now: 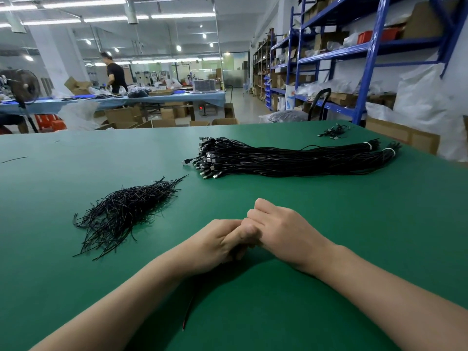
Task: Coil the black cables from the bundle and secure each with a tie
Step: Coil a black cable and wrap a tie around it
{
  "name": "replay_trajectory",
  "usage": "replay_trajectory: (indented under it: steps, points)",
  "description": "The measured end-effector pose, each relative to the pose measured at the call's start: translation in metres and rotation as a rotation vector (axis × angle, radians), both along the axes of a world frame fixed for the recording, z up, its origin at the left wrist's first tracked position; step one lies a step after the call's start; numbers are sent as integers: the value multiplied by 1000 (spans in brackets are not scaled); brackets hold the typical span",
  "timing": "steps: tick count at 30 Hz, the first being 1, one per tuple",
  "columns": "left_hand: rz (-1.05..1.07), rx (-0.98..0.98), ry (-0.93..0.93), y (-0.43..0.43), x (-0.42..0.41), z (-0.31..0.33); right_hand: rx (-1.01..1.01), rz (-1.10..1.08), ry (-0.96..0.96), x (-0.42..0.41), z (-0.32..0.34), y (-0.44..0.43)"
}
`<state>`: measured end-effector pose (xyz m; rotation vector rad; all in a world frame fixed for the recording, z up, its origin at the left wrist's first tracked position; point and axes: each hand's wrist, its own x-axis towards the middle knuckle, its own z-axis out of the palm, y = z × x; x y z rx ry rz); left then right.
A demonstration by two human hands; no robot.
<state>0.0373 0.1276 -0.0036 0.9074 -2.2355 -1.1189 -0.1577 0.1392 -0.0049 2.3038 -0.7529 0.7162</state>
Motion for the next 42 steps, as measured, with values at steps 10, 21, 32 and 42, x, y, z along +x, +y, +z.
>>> replay_trajectory:
  steps: [10, 21, 32, 42]
  points:
    - [147, -90, -23, 1, 17, 1, 799, -158, -487, -24, 16, 8]
    - [163, -222, -72, 6, 18, 1, 1036, -104, -551, -44, 27, 0]
    - [323, 55, 399, 2, 2, -5, 1483, 32, -1408, 33, 6, 28]
    - [216, 160, 385, 19, -20, -5, 1214, -1, -1553, 41, -2, 31]
